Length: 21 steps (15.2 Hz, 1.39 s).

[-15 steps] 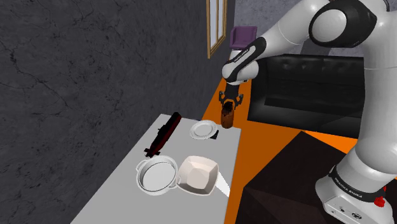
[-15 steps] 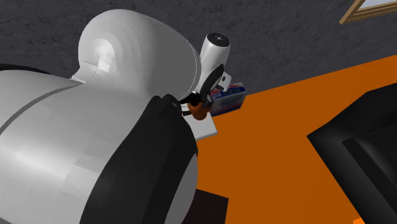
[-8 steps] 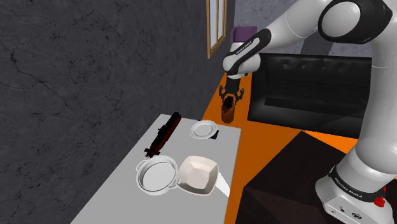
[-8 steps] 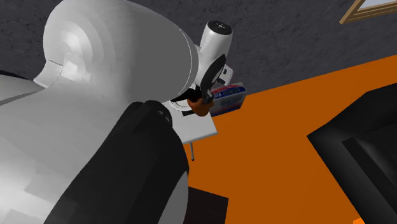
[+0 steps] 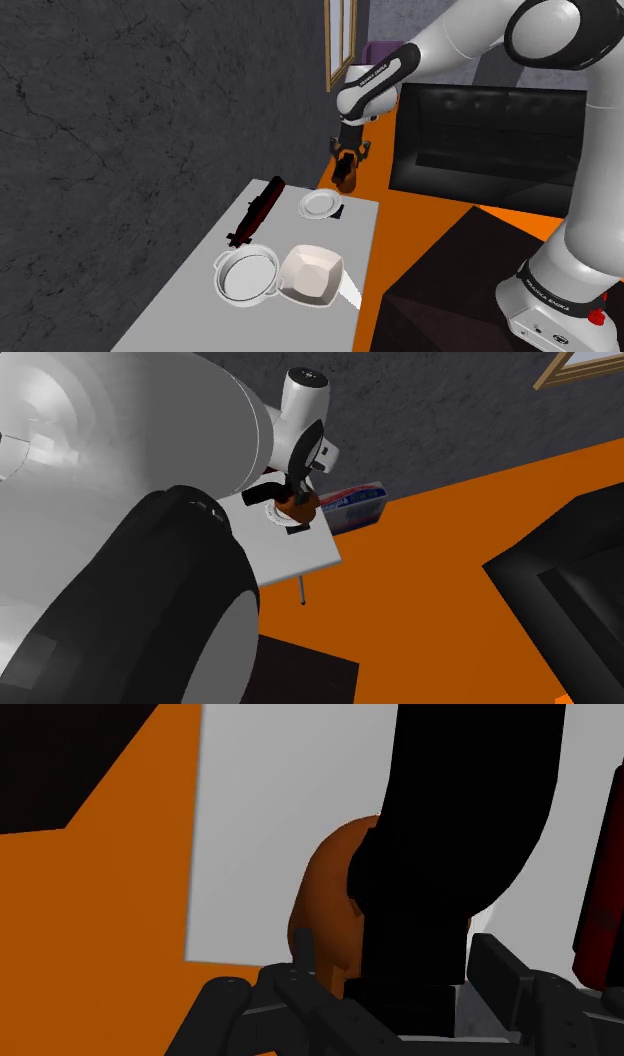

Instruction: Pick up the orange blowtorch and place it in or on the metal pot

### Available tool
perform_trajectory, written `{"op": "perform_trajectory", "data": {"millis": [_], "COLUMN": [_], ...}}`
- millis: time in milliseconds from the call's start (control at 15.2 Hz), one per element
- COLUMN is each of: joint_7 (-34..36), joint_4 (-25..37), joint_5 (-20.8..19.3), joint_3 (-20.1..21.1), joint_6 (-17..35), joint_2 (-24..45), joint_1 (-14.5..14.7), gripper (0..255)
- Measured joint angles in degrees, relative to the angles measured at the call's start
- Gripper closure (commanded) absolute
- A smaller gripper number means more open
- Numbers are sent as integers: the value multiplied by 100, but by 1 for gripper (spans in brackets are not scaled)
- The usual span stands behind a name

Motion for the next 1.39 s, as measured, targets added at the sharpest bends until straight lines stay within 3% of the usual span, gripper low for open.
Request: {"op": "perform_trajectory", "data": {"millis": [660, 1386], "joint_7": [1324, 2718], "joint_4": [431, 1750], "joint_5": [-209, -526], "joint_3": [286, 474], "joint_6": [-42, -375], "joint_2": [210, 1029], "joint_1": [912, 1949], "gripper": [255, 255]}}
